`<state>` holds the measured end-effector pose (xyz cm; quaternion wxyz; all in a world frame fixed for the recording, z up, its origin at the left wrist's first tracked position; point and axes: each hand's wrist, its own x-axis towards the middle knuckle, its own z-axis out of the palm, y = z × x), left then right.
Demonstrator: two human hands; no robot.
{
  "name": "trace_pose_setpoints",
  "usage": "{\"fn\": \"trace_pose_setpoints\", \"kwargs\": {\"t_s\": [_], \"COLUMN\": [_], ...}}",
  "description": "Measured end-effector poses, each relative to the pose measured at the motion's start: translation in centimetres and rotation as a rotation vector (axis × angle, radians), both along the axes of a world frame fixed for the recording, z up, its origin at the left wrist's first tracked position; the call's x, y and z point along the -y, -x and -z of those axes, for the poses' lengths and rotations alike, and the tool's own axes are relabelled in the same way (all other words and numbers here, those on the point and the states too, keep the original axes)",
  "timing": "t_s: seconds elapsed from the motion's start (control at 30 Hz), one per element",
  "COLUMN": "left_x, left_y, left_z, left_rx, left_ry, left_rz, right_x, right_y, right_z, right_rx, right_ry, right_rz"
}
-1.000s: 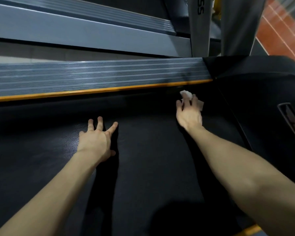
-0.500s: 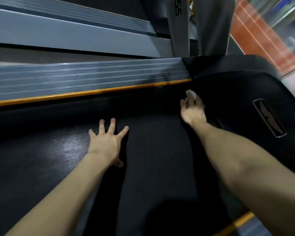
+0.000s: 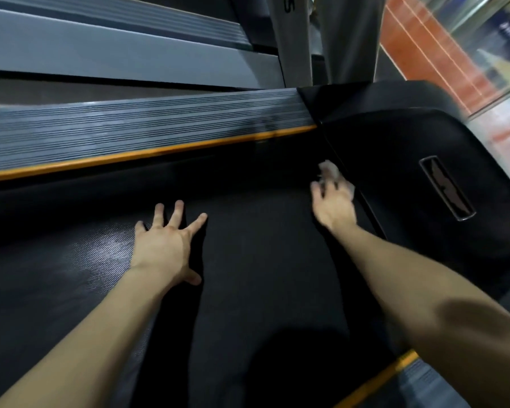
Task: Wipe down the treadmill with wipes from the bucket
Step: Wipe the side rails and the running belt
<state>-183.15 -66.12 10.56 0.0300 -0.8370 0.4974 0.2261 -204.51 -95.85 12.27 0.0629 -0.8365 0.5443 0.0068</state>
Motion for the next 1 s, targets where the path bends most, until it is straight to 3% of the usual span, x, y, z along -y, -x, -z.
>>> {"fn": "trace_pose_setpoints", "kwargs": {"t_s": [0.1,0.27,0.3,0.37,0.43,0.5,0.57,0.63,0.73,0.8,0.83,0.9,0.97,1.0], "left_x": [0.0,0.1,0.0,-0.1,-0.2,-0.1,0.1,0.4,0.4,0.3,0.3,0.1,0.1,0.2], "left_y": [0.2,0.2,0.1,0.1,0.1,0.1,0.3,0.3,0.5,0.5,0.5,0.4,0.5,0.7], "left_z": [-0.1,-0.1,0.0,0.1,0.1,0.1,0.1,0.1,0.3,0.5,0.6,0.7,0.7,0.7], "left_rx": [0.008,0.009,0.010,0.007,0.004,0.005,0.003,-0.004,0.011,0.020,0.018,0.012,0.012,0.013], "left_ry": [-0.001,-0.005,-0.007,-0.011,-0.018,-0.026,-0.027,-0.033,-0.038,-0.043,-0.045,-0.045,-0.050,-0.060], "left_rz": [0.003,-0.008,-0.003,0.005,0.001,0.004,-0.005,-0.016,-0.027,-0.021,-0.012,-0.011,-0.022,-0.026], "right_x": [-2.9,-15.6,-15.5,-12.0,-6.9,-3.1,-3.3,-7.8,-16.3,-16.5,-14.9,-9.9,-4.9,-3.5], "right_y": [0.0,-3.3,-3.0,-1.1,1.4,3.6,3.6,1.7,-1.1,-1.4,-0.8,1.5,4.6,5.8], "right_z": [0.7,3.4,3.3,3.1,2.0,0.2,-0.1,1.2,3.4,3.2,3.0,2.2,0.4,-0.2], "right_rx": [0.120,0.065,0.049,0.090,0.098,0.095,0.107,0.099,0.043,0.004,0.030,0.057,-0.023,-0.045], "right_ry": [0.040,-0.137,-0.133,-0.019,0.095,0.076,0.028,0.033,-0.168,-0.146,-0.075,0.057,0.093,0.082], "right_rz": [0.035,-0.892,-0.997,-0.841,-0.371,0.048,0.158,-0.125,-0.853,-1.062,-0.973,-0.555,-0.124,-0.013]}}
